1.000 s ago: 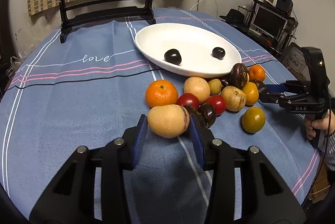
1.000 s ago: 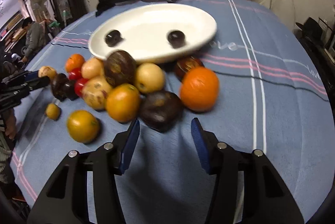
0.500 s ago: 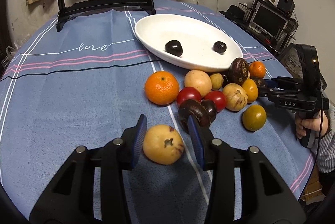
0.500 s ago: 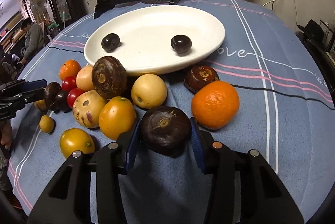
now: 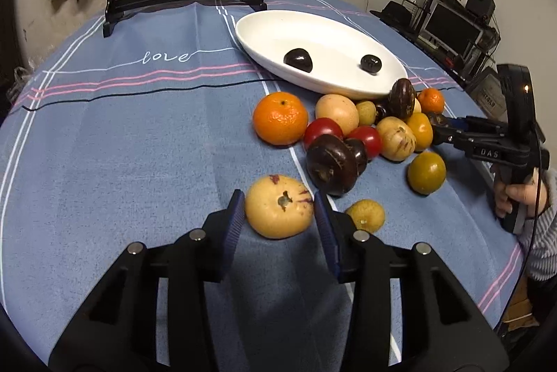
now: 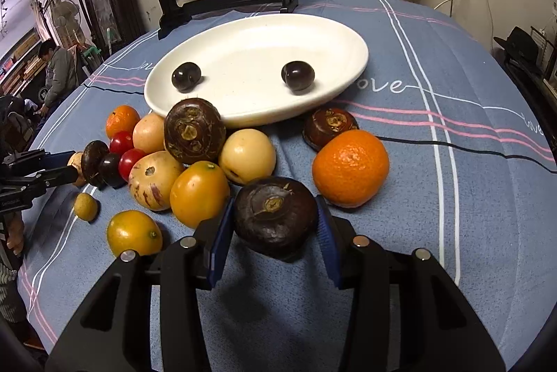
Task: Organize fruits
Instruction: 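Grasp the pale cream fruit with the left tool while the right grasps a large dark brown fruit, then lift both fruits onto the white plate and open both tools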
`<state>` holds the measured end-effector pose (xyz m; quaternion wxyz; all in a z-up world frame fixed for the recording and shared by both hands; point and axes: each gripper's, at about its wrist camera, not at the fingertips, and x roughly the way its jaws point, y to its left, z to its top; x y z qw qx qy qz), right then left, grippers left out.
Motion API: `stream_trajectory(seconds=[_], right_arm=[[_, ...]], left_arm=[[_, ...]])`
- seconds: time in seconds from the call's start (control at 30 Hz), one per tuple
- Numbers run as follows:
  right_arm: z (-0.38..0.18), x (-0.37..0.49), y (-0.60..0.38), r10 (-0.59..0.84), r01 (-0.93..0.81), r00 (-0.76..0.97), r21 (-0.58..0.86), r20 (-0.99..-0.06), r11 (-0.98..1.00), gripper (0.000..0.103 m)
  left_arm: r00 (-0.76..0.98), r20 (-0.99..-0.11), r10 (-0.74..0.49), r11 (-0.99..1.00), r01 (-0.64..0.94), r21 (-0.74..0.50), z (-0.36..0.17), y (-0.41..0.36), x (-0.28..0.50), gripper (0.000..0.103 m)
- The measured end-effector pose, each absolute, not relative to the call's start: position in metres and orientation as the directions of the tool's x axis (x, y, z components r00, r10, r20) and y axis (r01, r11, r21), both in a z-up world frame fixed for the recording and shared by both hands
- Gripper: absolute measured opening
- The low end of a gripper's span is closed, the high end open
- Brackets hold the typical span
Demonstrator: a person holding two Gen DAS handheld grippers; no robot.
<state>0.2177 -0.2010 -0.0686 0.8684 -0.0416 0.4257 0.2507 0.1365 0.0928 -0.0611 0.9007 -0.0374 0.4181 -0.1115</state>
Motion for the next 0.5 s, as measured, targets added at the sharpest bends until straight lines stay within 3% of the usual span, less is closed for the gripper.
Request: stream_trajectory(seconds=[0.27,0.4,0.5], right_arm=[[-0.021,0.203,-0.223,0.495,-0.479,0.581,0.22,-0.646,0.85,0.046],[0.009,0.234,-0.212,0.483,-0.473,0.624,0.195,-0.615,0.859,0.046],[0.01,0.272,-0.192,0.45,-0.452,0.633,0.172,-0.63,0.875,0.046]], left_arm=[[0.692,-0.695,-0.193,0.981,0.138,-0.134,-0.019,0.096,0.152,0.041],[0.751,-0.647,-0.129,0.991,0.122,-0.056,0.018,0.069,0.205,0.042],[0.74,-0.659,-0.132,0.991,0.107,-0.078,0.013,0.048,0.25,0.042]])
